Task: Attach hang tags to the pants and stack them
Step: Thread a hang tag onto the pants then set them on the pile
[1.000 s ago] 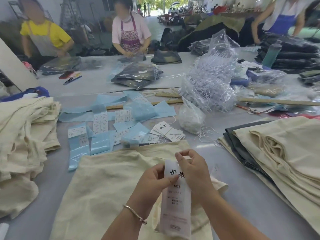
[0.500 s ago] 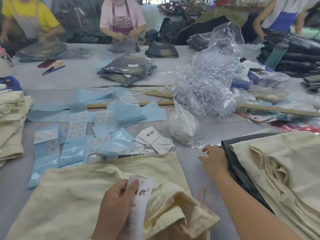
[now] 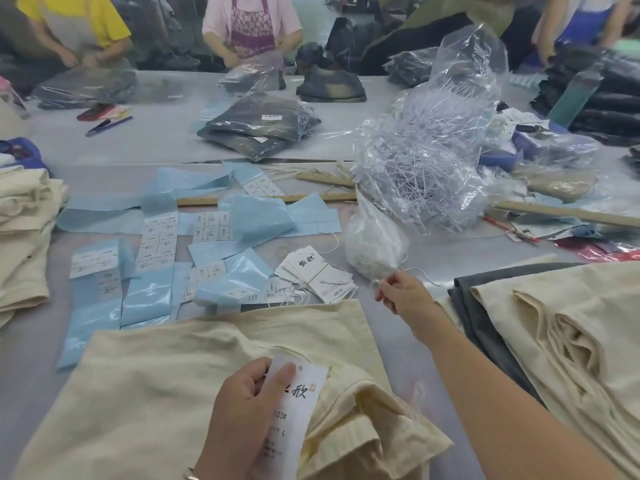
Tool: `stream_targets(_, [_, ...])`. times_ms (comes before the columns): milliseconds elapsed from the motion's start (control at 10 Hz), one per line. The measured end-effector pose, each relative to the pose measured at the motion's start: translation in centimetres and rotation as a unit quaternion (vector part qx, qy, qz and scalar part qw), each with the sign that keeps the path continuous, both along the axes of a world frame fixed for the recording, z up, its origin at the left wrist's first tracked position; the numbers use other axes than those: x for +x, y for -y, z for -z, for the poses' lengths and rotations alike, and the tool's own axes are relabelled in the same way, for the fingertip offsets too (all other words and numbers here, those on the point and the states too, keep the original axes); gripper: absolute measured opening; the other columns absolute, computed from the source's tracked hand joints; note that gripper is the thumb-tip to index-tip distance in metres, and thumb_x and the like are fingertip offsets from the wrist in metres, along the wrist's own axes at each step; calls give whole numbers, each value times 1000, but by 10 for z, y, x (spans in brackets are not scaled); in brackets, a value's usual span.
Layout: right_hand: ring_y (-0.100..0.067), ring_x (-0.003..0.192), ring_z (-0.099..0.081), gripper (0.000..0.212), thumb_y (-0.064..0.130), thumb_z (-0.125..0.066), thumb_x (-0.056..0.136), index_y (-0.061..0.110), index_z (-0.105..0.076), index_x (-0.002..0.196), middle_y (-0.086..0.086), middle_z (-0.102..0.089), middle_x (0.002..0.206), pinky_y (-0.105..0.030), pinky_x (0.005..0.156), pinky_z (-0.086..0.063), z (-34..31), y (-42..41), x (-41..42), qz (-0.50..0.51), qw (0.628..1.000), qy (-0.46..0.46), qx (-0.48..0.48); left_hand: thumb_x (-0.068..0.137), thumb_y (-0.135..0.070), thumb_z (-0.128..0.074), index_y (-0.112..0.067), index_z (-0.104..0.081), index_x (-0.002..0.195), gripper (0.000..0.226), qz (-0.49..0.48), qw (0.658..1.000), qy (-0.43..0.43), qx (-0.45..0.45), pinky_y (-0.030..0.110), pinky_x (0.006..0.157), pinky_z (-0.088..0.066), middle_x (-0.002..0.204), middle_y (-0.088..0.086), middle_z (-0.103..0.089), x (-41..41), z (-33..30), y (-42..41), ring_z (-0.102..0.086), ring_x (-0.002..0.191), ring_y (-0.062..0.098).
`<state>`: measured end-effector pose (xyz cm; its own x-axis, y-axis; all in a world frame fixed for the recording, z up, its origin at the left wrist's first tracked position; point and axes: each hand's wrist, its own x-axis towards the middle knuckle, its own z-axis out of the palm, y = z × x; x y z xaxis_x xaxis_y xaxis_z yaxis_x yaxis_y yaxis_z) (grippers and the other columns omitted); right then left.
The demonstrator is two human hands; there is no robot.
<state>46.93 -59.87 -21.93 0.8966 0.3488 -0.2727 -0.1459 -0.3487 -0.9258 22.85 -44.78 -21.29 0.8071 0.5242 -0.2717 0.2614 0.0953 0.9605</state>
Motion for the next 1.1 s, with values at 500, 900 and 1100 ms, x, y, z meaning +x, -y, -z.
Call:
stream_targets(500, [-18,65,-64,33,-14,-51,81,5,-77,87,-16,-69,81,-21,59,-51,-76,-25,-165,-100,926,-171,322,100,-35,-46,-19,-64,94,25,42,934,120,-334,14,45,-29,59,-9,-40,-41,-48,15,-33,40,0])
stream_targets(900, [-23,77,-68,24,1,-61,66,3,-76,84,-23,-71,91,-23,68,-56,-91,-4,-203,-68,922,-108,366,81,-20,-65,-8,-66,62,22,13,826,83,-557,15,33,-23,83,5,-59,-55,-54,32,-28,29,5])
stream_targets(1100, [-22,78,-67,24,6,-61,64,2,-76,82,-24,-72,89,-21,65,-53,-87,3,-219,-77,935,-93,334,84,-21,-61,-8,-61,63,24,-18,804,125,-581,16,30,-29,74,5,-65,-55,-65,35,-31,30,6])
